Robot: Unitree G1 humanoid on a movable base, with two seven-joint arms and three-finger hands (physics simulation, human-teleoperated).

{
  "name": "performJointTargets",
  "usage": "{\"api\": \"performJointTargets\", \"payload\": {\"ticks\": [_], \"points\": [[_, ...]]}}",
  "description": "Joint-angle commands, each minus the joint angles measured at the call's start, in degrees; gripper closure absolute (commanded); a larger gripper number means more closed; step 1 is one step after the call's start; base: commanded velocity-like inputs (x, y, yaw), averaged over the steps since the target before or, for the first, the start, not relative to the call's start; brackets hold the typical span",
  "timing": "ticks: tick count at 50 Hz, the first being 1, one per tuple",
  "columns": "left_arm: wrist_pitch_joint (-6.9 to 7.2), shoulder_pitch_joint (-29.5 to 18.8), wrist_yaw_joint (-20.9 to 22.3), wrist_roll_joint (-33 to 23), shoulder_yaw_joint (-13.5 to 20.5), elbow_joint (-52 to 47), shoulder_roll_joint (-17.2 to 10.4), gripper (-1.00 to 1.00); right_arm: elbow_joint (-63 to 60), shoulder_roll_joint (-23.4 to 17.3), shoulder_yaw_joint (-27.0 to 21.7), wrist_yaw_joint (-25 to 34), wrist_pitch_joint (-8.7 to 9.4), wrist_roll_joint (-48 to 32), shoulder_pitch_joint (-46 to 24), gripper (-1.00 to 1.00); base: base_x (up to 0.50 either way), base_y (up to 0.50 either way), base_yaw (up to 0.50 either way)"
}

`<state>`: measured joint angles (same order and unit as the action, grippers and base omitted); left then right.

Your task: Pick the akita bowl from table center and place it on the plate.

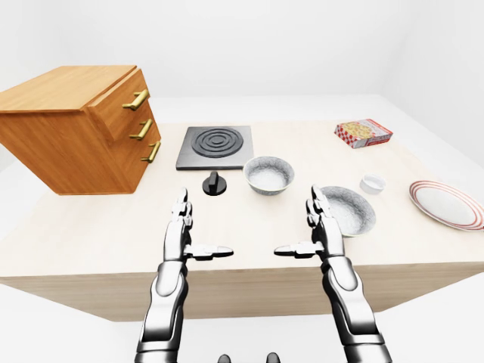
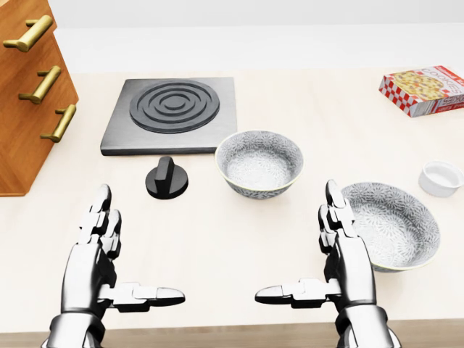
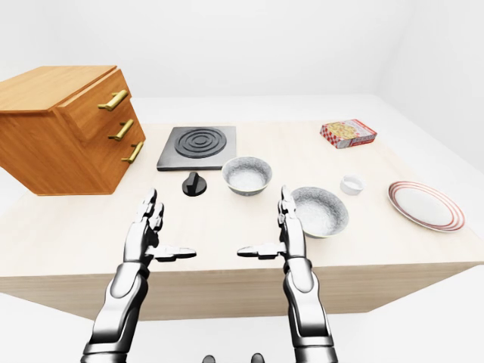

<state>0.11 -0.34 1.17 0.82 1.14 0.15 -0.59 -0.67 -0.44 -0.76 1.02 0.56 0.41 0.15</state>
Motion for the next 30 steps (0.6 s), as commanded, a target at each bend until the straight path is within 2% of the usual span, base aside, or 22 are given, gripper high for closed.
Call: {"api": "performJointTargets", "payload": {"ticks": [1,8,9,11,20,26,30], "points": [[0.59,-1.39,1.87,1.56,2.29,0.42,-1.19,-1.00,-2.59,-0.78,-1.25,1.77,2.18,0.47,0.16,-1.00,0.00,0.00,0.00],[2.10,-5.12,1.53,1.48,2.73,1.89,-1.85,-1.00,-4.07,-1.20,-1.91,1.97,4.01,0.27,-1.21,-1.00,0.00,0.00,0.00],[3.96,-7.90,1.40,1.44,2.85,2.30,-2.27,-1.00,-4.42,-1.89,-2.72,1.39,4.44,-0.15,-3.46,-1.00,0.00,0.00,0.00],[4.89,-9.84,1.28,1.64,3.09,2.23,-2.62,-1.00,-5.14,-2.32,-3.44,1.20,4.44,-0.11,-4.86,-1.00,0.00,0.00,0.00],[4.89,-16.93,2.11,1.05,3.36,4.56,-4.12,-1.00,-6.54,-3.98,-4.86,1.42,4.44,-1.25,-8.56,-1.00,0.00,0.00,0.00],[4.89,-17.60,2.12,1.28,3.65,4.03,-4.39,-1.00,-7.36,-3.86,-4.84,1.91,4.44,-1.10,-8.34,-1.00,0.00,0.00,0.00],[4.89,-17.72,1.90,1.29,3.54,3.54,-4.29,-1.00,-7.92,-3.80,-5.00,2.16,4.44,-0.82,-8.16,-1.00,-0.09,-0.50,0.00]]}}
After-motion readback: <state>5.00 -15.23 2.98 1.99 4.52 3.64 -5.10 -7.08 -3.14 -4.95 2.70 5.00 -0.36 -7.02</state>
